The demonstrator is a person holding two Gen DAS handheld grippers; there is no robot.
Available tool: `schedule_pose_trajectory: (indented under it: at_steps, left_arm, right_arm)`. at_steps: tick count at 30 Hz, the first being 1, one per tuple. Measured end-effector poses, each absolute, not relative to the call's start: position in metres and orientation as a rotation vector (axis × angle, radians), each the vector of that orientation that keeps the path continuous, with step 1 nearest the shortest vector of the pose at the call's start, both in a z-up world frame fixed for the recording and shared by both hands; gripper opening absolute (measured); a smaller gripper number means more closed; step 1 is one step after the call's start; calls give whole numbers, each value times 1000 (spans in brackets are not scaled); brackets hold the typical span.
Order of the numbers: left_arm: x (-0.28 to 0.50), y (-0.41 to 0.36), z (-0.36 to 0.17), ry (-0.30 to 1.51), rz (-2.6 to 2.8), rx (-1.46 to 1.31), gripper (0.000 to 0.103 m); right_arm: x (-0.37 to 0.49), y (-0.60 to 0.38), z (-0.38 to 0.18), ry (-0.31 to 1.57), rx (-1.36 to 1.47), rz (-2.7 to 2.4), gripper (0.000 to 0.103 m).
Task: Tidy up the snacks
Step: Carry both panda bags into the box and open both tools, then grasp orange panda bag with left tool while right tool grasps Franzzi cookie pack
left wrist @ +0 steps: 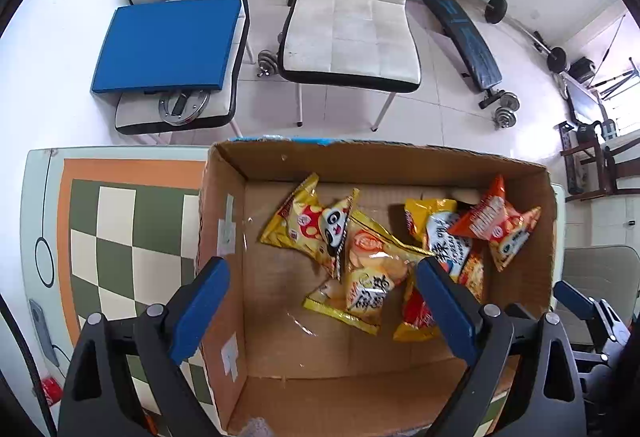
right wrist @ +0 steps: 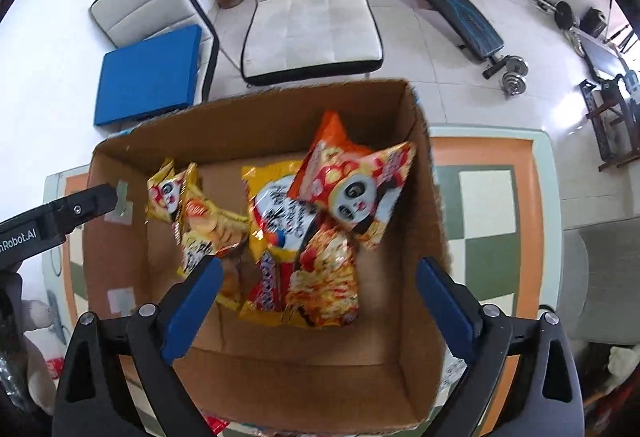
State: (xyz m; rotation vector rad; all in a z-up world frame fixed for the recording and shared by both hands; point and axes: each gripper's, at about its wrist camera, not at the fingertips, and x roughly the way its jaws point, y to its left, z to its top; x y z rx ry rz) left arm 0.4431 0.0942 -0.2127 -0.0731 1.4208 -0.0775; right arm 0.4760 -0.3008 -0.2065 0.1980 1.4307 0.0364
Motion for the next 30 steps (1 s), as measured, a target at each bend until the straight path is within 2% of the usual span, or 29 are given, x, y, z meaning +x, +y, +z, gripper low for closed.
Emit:
schedule_pose_trajectory:
  at_steps: [10, 18, 21, 25, 30]
  left_arm:
    - [388, 92, -166, 1321, -114, -73, 96]
    - [293, 118, -138, 1218, -45, -105, 96]
    - [247, 139, -151, 1210, 48, -119, 96]
    - [198, 171, -197, 1286, 176, -129, 96]
    - [159, 222, -257, 1417, 301, -233, 96]
  right_arm:
    - [439, -282, -175, 1399, 194, 91, 99]
    - [368, -248, -139, 1369, 148, 222, 99]
    - [328, -222, -151, 1413, 91, 314, 99]
    - [292, -195, -191, 1505, 8, 378, 99]
    - [281, -174, -241, 1557, -76, 361, 87]
